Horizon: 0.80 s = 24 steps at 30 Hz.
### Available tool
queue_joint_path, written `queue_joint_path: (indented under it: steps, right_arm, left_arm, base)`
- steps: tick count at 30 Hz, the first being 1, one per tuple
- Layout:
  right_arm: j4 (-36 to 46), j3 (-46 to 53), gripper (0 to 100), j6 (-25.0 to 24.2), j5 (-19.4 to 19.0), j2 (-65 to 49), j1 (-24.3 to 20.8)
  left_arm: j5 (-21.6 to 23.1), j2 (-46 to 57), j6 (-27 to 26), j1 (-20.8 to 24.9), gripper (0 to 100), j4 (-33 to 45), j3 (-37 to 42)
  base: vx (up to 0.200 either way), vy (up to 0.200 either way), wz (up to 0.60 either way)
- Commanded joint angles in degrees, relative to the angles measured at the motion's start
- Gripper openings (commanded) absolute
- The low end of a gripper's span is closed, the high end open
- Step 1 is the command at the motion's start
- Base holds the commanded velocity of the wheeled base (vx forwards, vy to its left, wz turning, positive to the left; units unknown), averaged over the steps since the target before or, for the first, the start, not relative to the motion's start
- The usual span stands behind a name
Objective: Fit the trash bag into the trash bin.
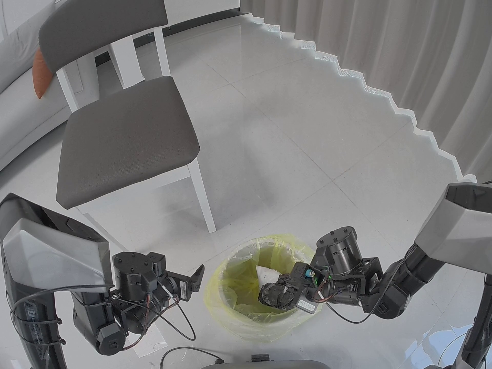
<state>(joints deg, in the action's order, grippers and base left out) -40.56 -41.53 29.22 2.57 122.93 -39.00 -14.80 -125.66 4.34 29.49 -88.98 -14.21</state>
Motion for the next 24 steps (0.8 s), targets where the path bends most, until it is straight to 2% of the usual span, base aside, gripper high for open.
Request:
queue_joint_path:
  steps: [1,11,17,24]
  right_arm:
    - [0.04,-0.39,0,0.4,0.24,-0.85,0.85]
    - [1.18,-9.88,0,0.49,1.38,8.12,-3.37]
    - [8.3,-19.81,0,0.75,1.38,13.21,-5.21]
    - [8.57,-20.78,0,0.75,1.38,14.97,-5.47]
  left_arm:
    - [0.03,-0.11,-0.03,-0.22,100,-1.02,0.06]
    - [-0.23,0.15,-0.03,-0.66,100,-1.02,0.06]
    - [-0.32,0.42,-0.03,-0.84,100,-1.02,0.33]
    - [-0.32,0.33,0.49,-1.1,100,-1.02,0.77]
  base:
    - [0.0,0.0,0.0]
    - [0.0,0.0,0.0]
    - [0.0,0.0,0.0]
    - [0.0,0.0,0.0]
